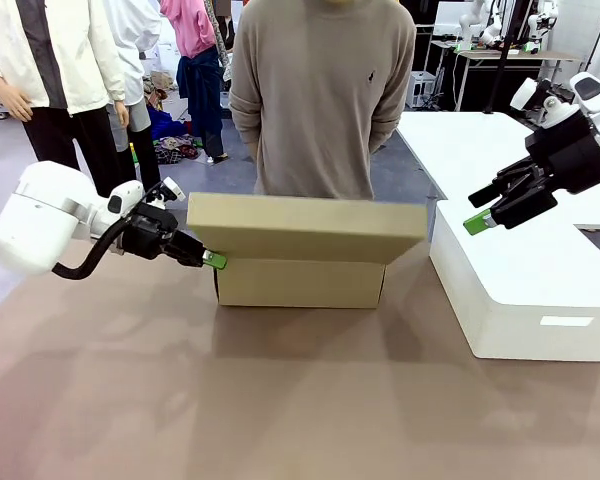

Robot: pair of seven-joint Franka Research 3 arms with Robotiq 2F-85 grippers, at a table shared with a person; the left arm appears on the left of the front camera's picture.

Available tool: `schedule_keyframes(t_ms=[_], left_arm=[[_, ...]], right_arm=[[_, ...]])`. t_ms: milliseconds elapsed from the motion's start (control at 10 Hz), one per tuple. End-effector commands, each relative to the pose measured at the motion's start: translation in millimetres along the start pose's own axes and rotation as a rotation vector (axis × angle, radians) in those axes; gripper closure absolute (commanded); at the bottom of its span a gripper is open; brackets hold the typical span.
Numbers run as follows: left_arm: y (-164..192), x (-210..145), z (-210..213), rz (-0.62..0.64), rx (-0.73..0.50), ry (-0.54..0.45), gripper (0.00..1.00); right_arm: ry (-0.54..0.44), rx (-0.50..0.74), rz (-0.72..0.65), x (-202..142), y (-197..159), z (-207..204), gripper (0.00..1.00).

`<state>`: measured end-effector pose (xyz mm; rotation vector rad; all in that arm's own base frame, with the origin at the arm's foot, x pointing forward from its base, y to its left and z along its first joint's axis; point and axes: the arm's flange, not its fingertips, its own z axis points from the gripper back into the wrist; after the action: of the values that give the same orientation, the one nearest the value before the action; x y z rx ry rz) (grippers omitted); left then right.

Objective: Pack the shoes into the box.
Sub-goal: Close the Shoes Box.

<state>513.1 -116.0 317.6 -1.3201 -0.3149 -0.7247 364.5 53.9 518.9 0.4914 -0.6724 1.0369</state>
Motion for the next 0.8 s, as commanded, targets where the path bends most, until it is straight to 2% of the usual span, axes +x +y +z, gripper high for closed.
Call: schedule_keyframes(t_ms=[0, 200, 700], left_arm=[[-21.0, 6.5, -3.3, -0.019, 0.056, -0.050, 1.00], [-31.6, 20.1, -3.7, -0.044, 0.123, -0.066, 1.00], [-61.8, 77.6, 4.8, -0.067, 0.359, 0.036, 1.00]], right_arm=[[-0.041, 0.012, 0.019, 0.0, -2.4, -2.8, 0.00], [-0.041, 0.012, 0.019, 0.0, -2.4, -2.8, 0.00], [-0.041, 0.012, 0.019, 0.0, -2.4, -2.8, 0.00]])
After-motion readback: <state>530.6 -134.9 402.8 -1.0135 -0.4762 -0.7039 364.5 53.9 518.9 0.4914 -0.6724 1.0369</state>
